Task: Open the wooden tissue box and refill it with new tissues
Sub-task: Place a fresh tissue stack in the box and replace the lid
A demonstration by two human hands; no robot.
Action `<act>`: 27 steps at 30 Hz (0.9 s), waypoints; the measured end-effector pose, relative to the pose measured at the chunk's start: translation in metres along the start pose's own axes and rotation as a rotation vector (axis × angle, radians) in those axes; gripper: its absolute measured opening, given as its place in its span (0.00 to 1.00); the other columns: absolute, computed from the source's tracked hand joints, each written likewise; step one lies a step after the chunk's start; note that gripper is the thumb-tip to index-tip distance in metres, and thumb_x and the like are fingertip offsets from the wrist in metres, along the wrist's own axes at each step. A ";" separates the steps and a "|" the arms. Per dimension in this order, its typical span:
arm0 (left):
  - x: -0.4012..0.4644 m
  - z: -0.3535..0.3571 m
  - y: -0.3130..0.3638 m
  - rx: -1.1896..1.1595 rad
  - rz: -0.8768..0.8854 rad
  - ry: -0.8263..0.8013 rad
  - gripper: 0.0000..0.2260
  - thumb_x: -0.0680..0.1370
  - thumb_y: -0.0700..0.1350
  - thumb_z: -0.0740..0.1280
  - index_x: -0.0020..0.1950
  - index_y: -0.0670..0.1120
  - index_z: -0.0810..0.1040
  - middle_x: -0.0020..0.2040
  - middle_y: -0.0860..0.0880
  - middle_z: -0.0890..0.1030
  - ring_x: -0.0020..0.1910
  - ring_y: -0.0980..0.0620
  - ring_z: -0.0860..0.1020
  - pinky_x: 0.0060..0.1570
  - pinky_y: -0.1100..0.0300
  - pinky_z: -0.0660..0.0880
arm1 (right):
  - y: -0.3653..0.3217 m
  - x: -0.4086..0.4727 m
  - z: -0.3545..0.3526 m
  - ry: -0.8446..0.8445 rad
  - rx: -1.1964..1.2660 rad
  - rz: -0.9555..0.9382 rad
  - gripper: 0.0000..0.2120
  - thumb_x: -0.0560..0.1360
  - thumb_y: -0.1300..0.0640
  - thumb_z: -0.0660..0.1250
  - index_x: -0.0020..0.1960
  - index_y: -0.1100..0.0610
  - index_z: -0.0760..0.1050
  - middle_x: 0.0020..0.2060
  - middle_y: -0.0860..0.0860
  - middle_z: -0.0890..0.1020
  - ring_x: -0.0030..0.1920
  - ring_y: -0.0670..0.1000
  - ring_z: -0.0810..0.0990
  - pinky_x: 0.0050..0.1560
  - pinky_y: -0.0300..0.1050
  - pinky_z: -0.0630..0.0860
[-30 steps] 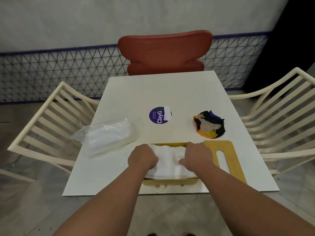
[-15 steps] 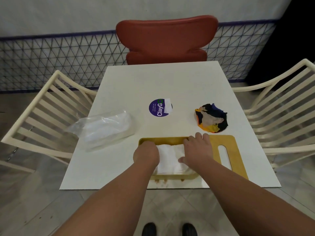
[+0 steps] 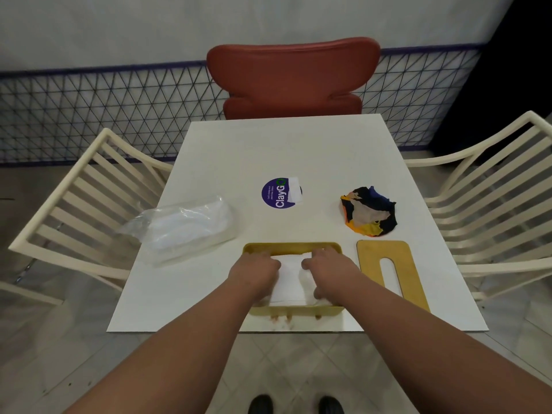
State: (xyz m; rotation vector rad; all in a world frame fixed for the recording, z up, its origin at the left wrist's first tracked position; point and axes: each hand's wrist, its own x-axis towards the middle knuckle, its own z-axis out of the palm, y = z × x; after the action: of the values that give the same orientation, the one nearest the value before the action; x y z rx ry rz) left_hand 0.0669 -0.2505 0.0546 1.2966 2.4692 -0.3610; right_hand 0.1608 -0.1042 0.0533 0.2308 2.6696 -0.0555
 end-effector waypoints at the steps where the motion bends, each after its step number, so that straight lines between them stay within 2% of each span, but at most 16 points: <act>1: -0.001 0.001 0.000 0.020 0.004 -0.003 0.10 0.75 0.39 0.63 0.56 0.45 0.75 0.56 0.44 0.74 0.50 0.43 0.76 0.40 0.56 0.67 | 0.000 0.001 0.002 -0.027 -0.005 0.009 0.29 0.72 0.53 0.73 0.70 0.52 0.68 0.63 0.54 0.71 0.64 0.56 0.69 0.55 0.51 0.76; 7: 0.002 0.006 0.002 0.135 0.025 0.022 0.12 0.75 0.39 0.63 0.58 0.46 0.73 0.54 0.45 0.76 0.49 0.44 0.77 0.40 0.56 0.63 | -0.002 0.006 0.014 -0.070 -0.055 0.016 0.30 0.71 0.50 0.74 0.70 0.52 0.67 0.61 0.54 0.71 0.62 0.56 0.70 0.53 0.51 0.76; 11: 0.006 0.010 0.003 0.110 0.007 0.009 0.13 0.74 0.42 0.66 0.59 0.46 0.73 0.54 0.45 0.76 0.49 0.44 0.77 0.40 0.57 0.66 | -0.003 0.008 0.019 -0.035 -0.066 0.020 0.30 0.72 0.52 0.74 0.70 0.52 0.66 0.61 0.55 0.71 0.63 0.57 0.70 0.53 0.50 0.74; 17: 0.005 0.016 0.011 0.097 -0.037 -0.016 0.12 0.75 0.43 0.64 0.58 0.46 0.72 0.53 0.44 0.76 0.50 0.44 0.77 0.45 0.55 0.67 | 0.001 0.005 0.021 -0.007 -0.075 -0.033 0.28 0.73 0.51 0.71 0.70 0.53 0.65 0.62 0.55 0.71 0.63 0.58 0.70 0.55 0.50 0.73; 22: 0.005 0.015 0.011 -0.090 -0.136 -0.064 0.12 0.75 0.42 0.64 0.59 0.46 0.73 0.55 0.45 0.76 0.52 0.45 0.75 0.46 0.55 0.72 | 0.008 0.004 0.004 -0.027 0.009 -0.083 0.29 0.67 0.44 0.72 0.65 0.50 0.70 0.57 0.52 0.75 0.58 0.54 0.73 0.52 0.49 0.76; 25: 0.004 0.008 0.003 -0.331 -0.197 0.044 0.13 0.78 0.43 0.62 0.61 0.49 0.75 0.58 0.48 0.77 0.53 0.47 0.76 0.48 0.57 0.73 | 0.007 0.010 -0.017 0.037 0.172 -0.085 0.22 0.68 0.44 0.70 0.59 0.52 0.75 0.50 0.50 0.78 0.51 0.52 0.77 0.48 0.46 0.77; 27: -0.001 -0.003 -0.009 -0.384 -0.231 0.183 0.13 0.77 0.44 0.63 0.61 0.51 0.76 0.55 0.50 0.78 0.53 0.46 0.76 0.51 0.55 0.75 | 0.001 0.020 -0.034 0.119 0.316 -0.080 0.18 0.69 0.45 0.68 0.55 0.53 0.77 0.45 0.49 0.78 0.46 0.51 0.77 0.43 0.44 0.75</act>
State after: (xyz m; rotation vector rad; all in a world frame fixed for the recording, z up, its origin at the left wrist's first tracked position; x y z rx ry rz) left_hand 0.0596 -0.2545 0.0584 0.9265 2.6730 0.1842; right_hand 0.1288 -0.0972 0.0745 0.2333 2.7776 -0.5063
